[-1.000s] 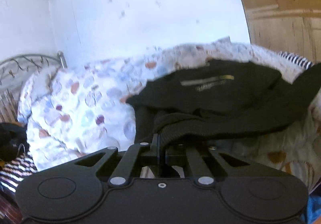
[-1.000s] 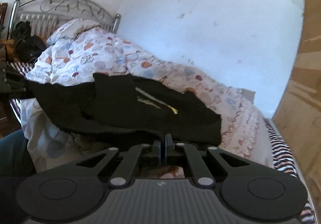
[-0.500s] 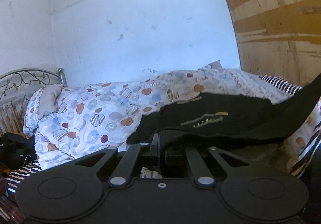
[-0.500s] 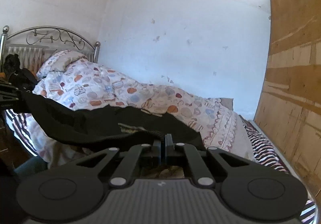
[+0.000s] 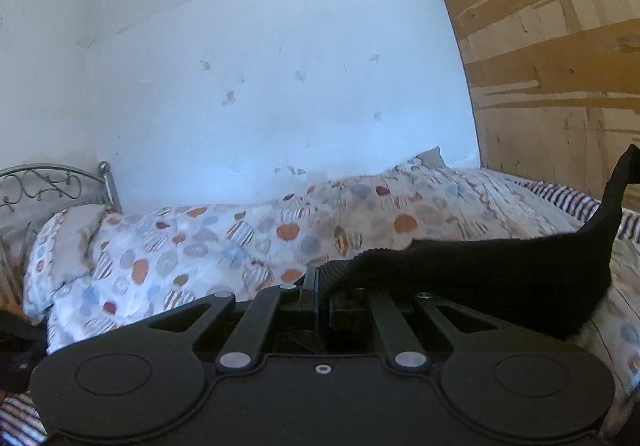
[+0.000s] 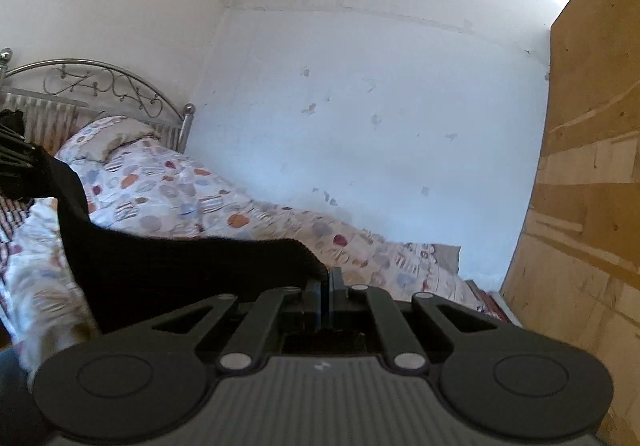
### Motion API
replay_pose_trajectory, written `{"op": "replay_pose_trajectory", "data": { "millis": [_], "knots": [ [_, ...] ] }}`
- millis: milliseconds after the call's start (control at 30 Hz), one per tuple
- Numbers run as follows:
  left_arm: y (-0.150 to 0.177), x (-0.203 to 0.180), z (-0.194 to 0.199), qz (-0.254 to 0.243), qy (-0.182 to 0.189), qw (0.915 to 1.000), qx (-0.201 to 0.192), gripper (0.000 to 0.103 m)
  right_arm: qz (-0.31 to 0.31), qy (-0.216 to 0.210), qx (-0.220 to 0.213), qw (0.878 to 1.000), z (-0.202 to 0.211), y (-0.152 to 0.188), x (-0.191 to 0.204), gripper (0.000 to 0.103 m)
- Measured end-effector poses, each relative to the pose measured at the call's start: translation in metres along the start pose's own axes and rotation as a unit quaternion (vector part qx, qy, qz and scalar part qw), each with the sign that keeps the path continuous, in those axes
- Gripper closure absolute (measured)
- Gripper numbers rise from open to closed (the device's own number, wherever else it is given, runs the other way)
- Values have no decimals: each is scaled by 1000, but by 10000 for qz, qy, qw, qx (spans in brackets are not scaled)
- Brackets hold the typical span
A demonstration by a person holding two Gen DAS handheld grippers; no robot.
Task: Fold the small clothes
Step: 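Grip the folded shirt with both grippers and lift it off the bed, then lower the held shirt back onto the duvet with both grippers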
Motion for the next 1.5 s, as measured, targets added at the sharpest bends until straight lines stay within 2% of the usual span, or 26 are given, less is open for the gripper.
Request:
{"op": "replay_pose_trajectory", "data": {
  "millis": [167,367,633,800,1067,1367,1433,1467,1500],
  "knots": [
    [-26,8,-84,49,201,9995,234,100,98,50,209,9997,-85,-10,-20,99],
    [-33,17,-190,173,269,9973,660,100,161,21,702,9974,-191,2,-39,99],
    [-12,22,-312,423,445,9893,1325,100,81,-107,1228,9923,-304,34,-43,99],
    [13,28,-376,710,472,9794,1830,100,-68,-188,1616,9867,-362,61,-45,99],
    [47,26,-441,920,438,9676,2308,99,-152,-183,2038,9787,-417,100,-45,99],
    [60,26,-460,1407,439,9552,2568,95,-390,-269,2254,9731,-432,120,-47,98],
    [62,27,-460,1502,414,9523,2624,89,-360,-223,2270,9730,-433,120,-48,86],
    [62,28,-460,1537,412,9513,2641,80,-353,-212,2294,9725,-434,120,-48,83],
    [62,29,-459,1565,378,9513,2629,63,-352,-214,2317,9719,-435,120,-49,80]
  ]
}}
Point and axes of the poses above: each gripper's, at about its wrist camera, not at the fingertips, and z roughly against the way its jaws point, x to its left, y to its underside, the point moved 9 cm from there along -z, roughly the way its jaws point, and after that the axes turned 2 degrees about x, right-handed, at the moved point
